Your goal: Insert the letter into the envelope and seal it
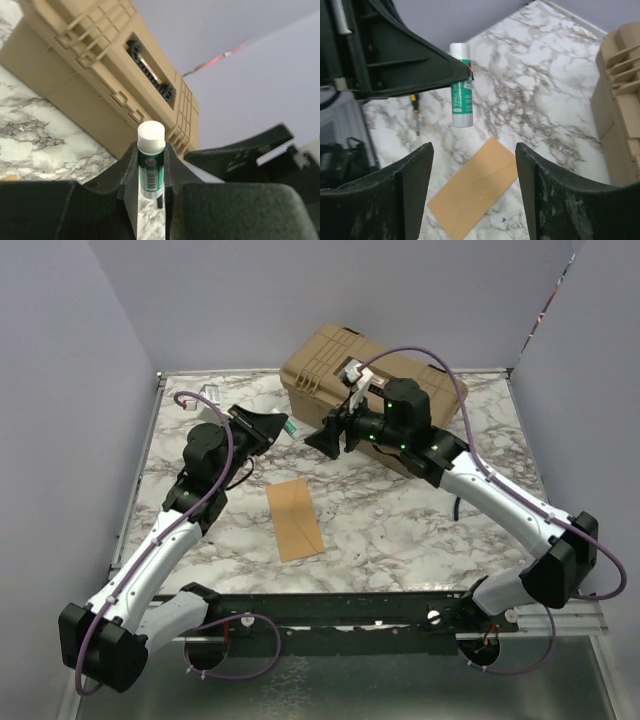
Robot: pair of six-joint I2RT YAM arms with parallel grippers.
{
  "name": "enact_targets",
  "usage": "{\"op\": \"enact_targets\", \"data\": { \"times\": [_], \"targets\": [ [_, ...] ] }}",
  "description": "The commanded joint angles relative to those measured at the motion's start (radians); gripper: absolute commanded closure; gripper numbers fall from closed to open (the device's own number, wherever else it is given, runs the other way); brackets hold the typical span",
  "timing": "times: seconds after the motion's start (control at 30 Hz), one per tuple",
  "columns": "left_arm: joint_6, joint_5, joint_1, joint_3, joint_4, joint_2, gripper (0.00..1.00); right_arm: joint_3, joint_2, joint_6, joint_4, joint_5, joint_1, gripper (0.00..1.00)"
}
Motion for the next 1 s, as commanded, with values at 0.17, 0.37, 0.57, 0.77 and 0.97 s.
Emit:
{"op": "enact_targets", "data": {
  "times": [0.17,0.37,0.57,0.77,0.97],
  "targets": [
    [0.332,0.468,0.003,-0.024,0.231,-0.160,1.00,-0.215,-0.142,0.452,0.340,-0.589,-0.074,0.31],
    [0.247,0.656,0.004,-0.004,0.362,-0.136,1.00,-0.288,-0.149,0.650,0.639,-0.620,-0.075,0.31],
    [0.188,0.717,0.002,0.018,0.434,-0.111,1.00,-0.311,-0.081,0.917,1.028,-0.678,-0.074,0.32],
    [0.155,0.704,0.004,0.018,0.474,-0.105,1.00,-0.292,-0.048,0.921,1.024,-0.683,-0.073,0.51],
    [0.150,0.677,0.004,0.009,0.479,-0.114,1.00,-0.290,-0.049,0.895,0.990,-0.692,-0.073,0.56]
  ]
}}
